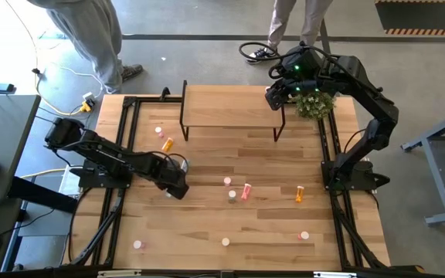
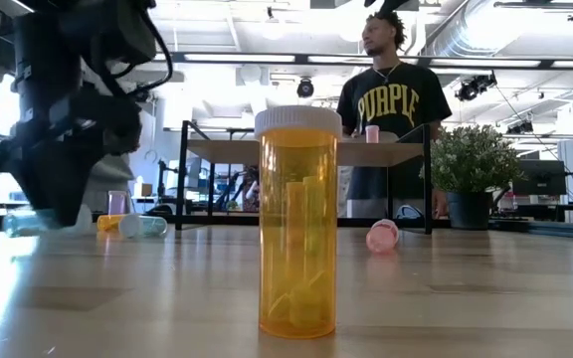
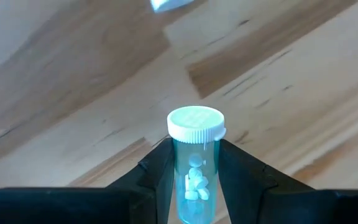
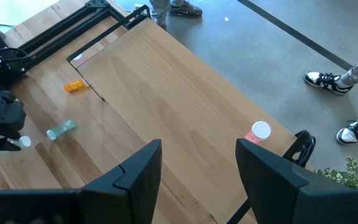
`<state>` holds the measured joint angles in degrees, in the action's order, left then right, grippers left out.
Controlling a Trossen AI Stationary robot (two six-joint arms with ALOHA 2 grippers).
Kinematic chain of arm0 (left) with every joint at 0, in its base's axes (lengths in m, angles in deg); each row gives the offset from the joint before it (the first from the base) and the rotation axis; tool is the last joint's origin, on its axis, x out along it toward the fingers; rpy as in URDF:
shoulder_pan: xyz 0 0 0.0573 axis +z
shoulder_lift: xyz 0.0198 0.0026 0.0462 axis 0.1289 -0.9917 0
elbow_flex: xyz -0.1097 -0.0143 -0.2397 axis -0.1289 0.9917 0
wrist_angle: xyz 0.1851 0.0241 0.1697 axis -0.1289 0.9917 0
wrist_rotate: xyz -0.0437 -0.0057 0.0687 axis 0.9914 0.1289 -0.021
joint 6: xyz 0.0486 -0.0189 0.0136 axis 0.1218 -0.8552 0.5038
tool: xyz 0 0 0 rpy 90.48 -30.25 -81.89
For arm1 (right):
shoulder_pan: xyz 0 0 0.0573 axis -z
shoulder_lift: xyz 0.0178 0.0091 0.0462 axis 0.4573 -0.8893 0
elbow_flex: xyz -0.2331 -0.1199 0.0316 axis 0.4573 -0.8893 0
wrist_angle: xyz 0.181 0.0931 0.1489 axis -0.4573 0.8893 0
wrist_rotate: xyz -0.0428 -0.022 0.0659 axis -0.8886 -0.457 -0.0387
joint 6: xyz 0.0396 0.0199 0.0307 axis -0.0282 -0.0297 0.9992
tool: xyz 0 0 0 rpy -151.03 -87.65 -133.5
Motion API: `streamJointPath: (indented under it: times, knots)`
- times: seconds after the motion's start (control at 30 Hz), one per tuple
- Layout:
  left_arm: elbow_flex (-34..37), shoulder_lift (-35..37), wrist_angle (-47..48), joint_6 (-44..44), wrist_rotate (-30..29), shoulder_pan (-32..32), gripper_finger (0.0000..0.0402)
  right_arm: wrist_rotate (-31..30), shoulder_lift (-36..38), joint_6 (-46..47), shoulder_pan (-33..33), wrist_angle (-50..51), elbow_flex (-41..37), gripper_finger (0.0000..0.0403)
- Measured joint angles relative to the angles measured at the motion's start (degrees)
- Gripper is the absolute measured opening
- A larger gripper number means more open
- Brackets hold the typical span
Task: Pick and place medicine bottles onto shelf by color
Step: Put the top left blue pill bottle on the shelf
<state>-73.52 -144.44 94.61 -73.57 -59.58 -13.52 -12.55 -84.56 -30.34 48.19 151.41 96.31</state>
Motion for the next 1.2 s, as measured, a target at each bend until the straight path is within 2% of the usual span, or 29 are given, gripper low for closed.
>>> streamJointPath:
  times: [0.33, 0.63, 0.77, 1.0, 1.2]
  knots:
    - [-0.02, 10.01, -3.71, 4.02, -6.47, 0.02, 0.0103, -0.01, 0.0, 0.02, 0.01, -0.01, 0.0, 0.0197]
    - [-0.02, 17.58, -14.59, 14.81, -16.1, 0.08, 0.0104, -0.01, 0.0, 0.02, 0.01, -0.02, 0.0, 0.0197]
    - [-0.02, 18.67, -19.5, 20.29, -19.78, 0.86, 0.0104, 0.0, 0.0, 0.02, 0.0, -0.02, 0.0, 0.0197]
    - [-0.02, 18.95, -29.03, 33.71, -21.21, 4.01, 0.0104, 0.0, 0.0, 0.02, 0.0, -0.04, 0.0, 0.0197]
    - [-0.02, 18.95, -34.61, 44.6, -24.76, 6.96, 0.0104, -0.02, 0.0, 0.04, 0.01, -0.79, 0.0, 0.0197]
